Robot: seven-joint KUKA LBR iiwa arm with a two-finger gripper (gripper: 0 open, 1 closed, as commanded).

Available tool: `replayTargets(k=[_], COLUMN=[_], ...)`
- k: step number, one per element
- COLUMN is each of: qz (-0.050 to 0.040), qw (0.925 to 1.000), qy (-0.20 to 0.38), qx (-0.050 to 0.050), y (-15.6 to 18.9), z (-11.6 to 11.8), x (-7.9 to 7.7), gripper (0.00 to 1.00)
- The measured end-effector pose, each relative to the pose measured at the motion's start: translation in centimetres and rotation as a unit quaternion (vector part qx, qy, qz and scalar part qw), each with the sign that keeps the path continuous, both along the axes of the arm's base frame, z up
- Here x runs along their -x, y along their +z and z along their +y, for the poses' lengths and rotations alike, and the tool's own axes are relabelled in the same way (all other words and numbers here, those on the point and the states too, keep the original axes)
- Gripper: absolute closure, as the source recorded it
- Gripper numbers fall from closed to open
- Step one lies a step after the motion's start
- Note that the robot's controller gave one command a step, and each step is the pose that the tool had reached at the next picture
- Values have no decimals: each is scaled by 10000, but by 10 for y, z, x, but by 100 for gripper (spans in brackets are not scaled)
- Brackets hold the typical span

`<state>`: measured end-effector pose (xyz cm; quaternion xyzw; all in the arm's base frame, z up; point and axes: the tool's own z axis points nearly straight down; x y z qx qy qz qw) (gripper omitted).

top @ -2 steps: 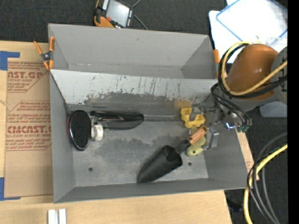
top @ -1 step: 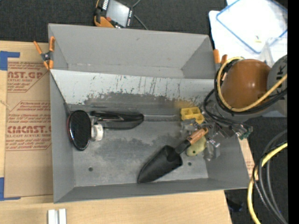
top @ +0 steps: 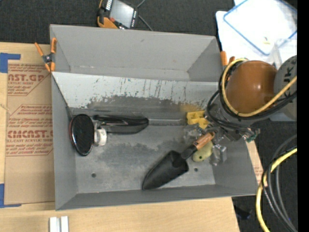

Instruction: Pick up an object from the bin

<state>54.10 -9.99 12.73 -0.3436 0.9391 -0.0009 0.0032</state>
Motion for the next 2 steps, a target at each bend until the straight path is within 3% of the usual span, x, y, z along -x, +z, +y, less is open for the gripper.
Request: replayTargets(k=[1,2], qz=[-7,35], qw=[9994,9991], qy=[333,-430], qx=[-3,-22], y=[46,-26], z=[24,17], x=[-21,-4], gripper=[0,0])
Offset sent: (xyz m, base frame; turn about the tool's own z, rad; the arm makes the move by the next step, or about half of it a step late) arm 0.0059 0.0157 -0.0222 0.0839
